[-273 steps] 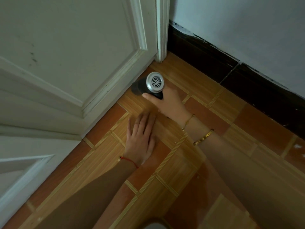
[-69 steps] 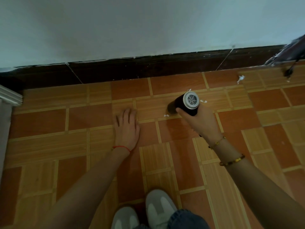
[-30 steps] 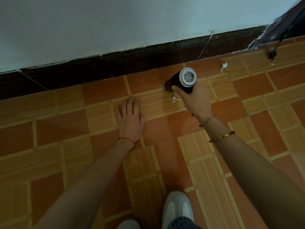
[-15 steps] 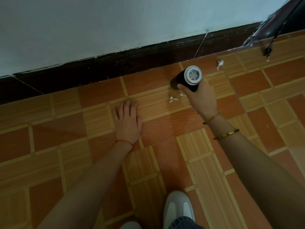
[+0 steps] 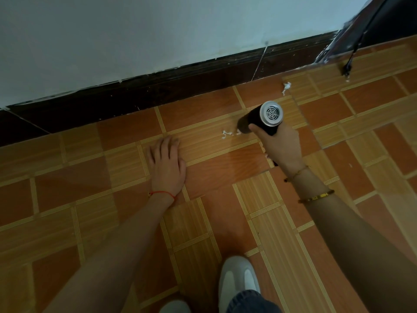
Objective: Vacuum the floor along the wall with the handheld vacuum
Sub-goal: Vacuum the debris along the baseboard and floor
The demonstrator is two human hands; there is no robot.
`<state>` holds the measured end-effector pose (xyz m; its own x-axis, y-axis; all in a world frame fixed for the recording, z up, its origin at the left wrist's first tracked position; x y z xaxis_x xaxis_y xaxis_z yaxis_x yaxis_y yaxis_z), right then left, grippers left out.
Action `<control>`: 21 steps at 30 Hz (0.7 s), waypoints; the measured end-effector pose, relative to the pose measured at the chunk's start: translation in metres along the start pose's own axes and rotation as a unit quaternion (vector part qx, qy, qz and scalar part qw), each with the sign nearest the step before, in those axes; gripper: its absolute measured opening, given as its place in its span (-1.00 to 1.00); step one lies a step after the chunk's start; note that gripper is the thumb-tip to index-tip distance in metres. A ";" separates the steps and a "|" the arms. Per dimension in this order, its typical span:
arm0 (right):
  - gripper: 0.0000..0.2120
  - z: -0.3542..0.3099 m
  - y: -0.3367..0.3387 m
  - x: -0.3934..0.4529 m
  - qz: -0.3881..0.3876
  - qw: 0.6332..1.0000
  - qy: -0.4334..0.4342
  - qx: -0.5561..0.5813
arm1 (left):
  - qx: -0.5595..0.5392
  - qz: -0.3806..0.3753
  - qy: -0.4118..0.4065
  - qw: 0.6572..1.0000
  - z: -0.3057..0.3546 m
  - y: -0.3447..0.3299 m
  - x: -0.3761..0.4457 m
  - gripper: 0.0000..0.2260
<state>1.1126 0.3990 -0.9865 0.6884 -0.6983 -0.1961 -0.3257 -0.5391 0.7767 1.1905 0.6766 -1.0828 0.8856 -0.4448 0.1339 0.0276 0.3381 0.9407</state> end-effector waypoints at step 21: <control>-0.42 -0.021 -0.023 -0.013 -0.039 0.997 0.068 0.001 | -0.007 -0.003 0.002 1.000 -0.002 -0.002 0.000 -0.58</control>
<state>1.1245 0.4305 -0.9891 0.7931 -0.5842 -0.1723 -0.2689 -0.5897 0.7615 1.1911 0.6779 -1.0853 0.8876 -0.4432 0.1258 0.0400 0.3462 0.9373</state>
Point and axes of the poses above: each hand's wrist, its own x-axis towards the middle knuckle, its own y-axis out of the back of the hand, z = x × y, the point moved 6 cm from there along x, towards the middle knuckle, and after that the axes turned 4 degrees about -y, right-handed, at the moved point
